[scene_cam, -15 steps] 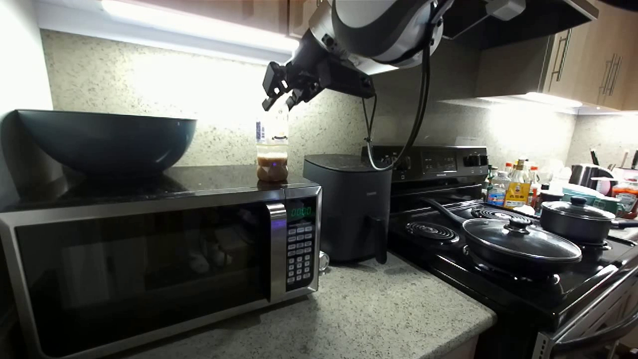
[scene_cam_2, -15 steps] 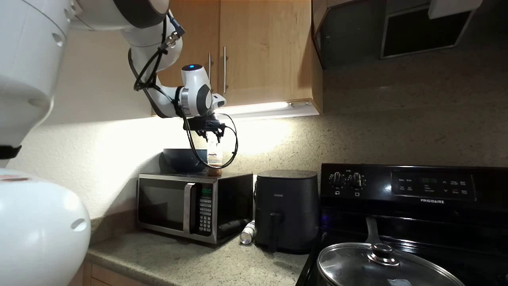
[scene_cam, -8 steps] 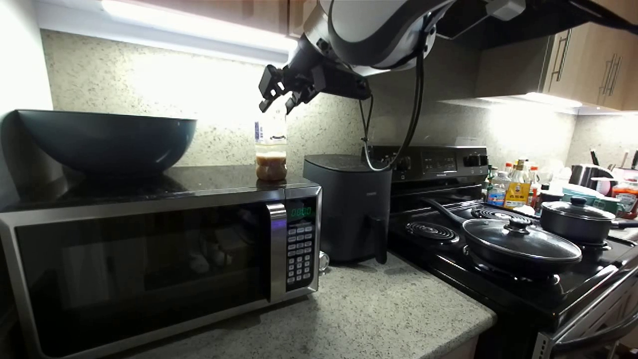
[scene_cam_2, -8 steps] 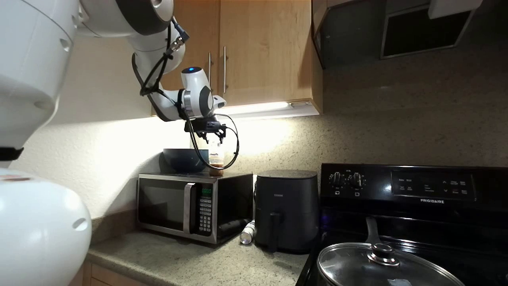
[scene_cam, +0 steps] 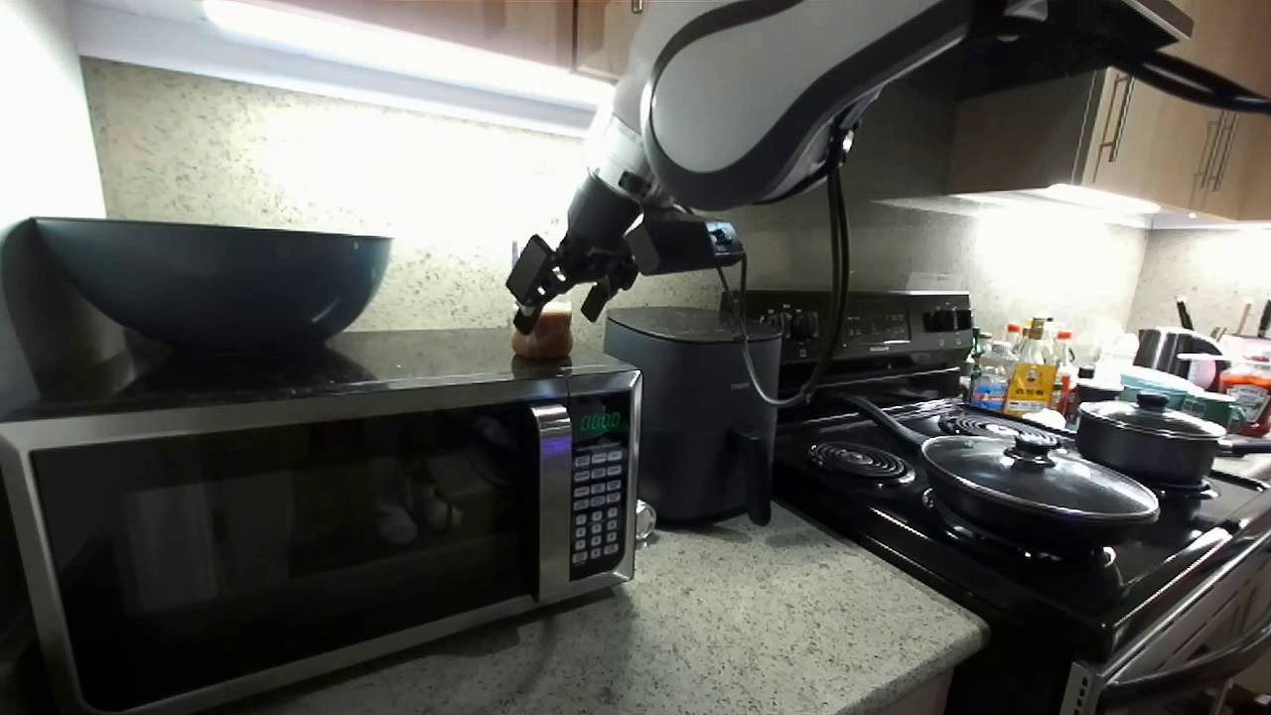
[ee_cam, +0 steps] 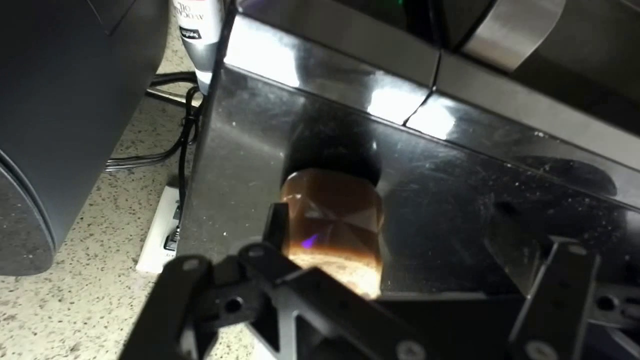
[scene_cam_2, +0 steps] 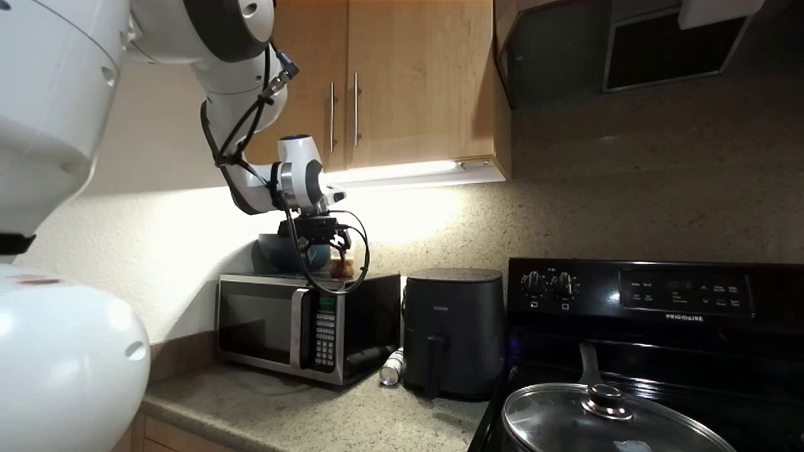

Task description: Pick up the bottle from the counter and put it on top of the microwave

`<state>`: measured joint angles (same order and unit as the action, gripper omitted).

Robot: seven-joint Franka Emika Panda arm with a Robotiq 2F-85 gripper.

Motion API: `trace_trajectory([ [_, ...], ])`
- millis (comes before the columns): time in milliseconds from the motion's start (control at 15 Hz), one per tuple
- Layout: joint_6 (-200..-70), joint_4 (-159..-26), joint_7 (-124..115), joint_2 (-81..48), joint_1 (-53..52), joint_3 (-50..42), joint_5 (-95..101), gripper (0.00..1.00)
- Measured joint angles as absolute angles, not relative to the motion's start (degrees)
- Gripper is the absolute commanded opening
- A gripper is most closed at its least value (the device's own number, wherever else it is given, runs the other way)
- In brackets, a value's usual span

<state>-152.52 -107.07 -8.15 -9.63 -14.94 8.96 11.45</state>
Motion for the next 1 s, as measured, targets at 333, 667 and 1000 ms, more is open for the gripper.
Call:
trace_trajectory([
  [333,-149.9,-110.1,-8.7,-7.4,-16.2,9.0,14.7,1.0],
  [667,-148.3,-119.5,-14.3,1.5,-16.5,9.5,21.6,1.0],
  [1000,-148.3,-124.0,-15.6,6.0,-16.4,9.8,22.5,1.0],
])
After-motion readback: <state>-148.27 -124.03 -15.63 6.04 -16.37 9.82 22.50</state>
